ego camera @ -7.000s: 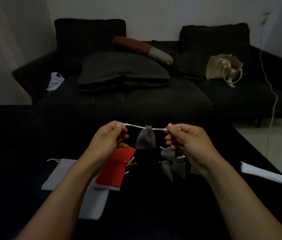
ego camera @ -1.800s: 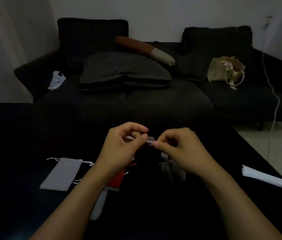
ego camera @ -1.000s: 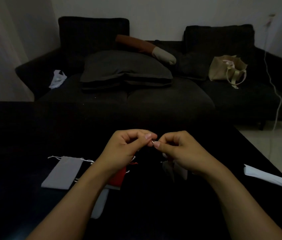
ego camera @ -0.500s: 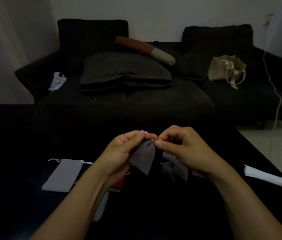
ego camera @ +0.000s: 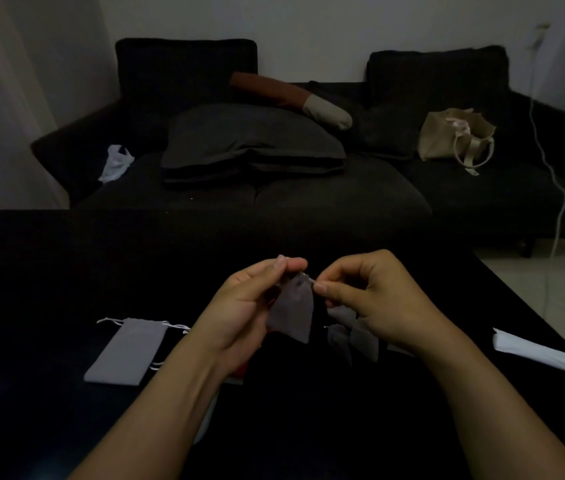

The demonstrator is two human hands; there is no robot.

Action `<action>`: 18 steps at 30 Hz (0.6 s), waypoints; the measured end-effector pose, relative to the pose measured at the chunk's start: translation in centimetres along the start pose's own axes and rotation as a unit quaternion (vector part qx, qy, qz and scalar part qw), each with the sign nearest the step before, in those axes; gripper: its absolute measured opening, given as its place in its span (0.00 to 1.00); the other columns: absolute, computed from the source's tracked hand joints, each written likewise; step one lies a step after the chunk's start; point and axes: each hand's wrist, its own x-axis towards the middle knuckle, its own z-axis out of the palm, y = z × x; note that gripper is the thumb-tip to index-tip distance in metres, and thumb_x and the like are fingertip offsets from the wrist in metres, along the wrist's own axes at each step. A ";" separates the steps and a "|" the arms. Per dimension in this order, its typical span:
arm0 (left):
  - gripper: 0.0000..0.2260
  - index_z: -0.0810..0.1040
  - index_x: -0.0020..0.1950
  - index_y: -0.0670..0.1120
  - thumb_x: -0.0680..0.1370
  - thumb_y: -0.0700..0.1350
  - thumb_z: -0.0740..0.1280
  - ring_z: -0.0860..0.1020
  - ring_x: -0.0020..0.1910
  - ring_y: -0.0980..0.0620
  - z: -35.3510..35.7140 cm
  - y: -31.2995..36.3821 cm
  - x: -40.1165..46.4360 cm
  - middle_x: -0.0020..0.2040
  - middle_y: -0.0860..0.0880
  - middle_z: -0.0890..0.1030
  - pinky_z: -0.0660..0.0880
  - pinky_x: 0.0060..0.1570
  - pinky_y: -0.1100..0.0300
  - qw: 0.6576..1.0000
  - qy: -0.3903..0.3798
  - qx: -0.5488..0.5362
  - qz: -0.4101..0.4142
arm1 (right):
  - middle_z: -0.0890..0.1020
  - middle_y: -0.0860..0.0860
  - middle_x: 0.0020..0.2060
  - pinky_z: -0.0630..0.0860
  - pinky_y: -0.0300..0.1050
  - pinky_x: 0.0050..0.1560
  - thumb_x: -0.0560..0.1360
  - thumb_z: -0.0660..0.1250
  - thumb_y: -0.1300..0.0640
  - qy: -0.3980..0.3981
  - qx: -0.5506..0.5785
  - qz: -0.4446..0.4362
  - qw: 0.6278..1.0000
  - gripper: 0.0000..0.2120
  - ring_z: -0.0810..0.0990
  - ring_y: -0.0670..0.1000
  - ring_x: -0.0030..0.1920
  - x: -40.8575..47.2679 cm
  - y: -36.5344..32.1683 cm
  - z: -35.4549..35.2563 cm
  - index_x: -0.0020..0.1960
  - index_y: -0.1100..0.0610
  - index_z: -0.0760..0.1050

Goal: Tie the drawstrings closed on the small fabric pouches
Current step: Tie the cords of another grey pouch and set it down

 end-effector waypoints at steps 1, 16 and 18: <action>0.11 0.87 0.44 0.46 0.71 0.49 0.68 0.80 0.43 0.54 0.1 0.1 0.0 0.43 0.47 0.83 0.74 0.42 0.62 1.000 0.005 0.012 0.004 | 0.84 0.56 0.37 0.81 0.53 0.43 0.75 0.71 0.60 0.015 0.011 -0.005 1.000 0.04 0.83 0.54 0.38 0.0 0.0 -0.1 0.42 0.55 0.83; 0.06 0.77 0.41 0.43 0.73 0.45 0.67 0.65 0.50 0.40 0.8 0.7 -0.4 0.49 0.39 0.74 0.63 0.55 0.48 0.997 -0.042 -0.055 -0.023 | 0.81 0.52 0.35 0.66 0.40 0.36 0.73 0.67 0.54 -0.041 0.475 0.056 0.877 0.08 0.72 0.45 0.32 0.0 -0.7 1.9 0.38 0.57 0.79; 0.06 0.74 0.42 0.43 0.74 0.45 0.66 0.58 0.55 0.40 1.0 0.6 -0.2 0.50 0.37 0.70 0.56 0.57 0.43 0.997 -0.038 -0.065 -0.024 | 0.79 0.51 0.33 0.66 0.37 0.31 0.75 0.65 0.56 -0.054 0.481 0.047 0.874 0.08 0.69 0.44 0.28 0.0 -0.8 1.8 0.39 0.59 0.74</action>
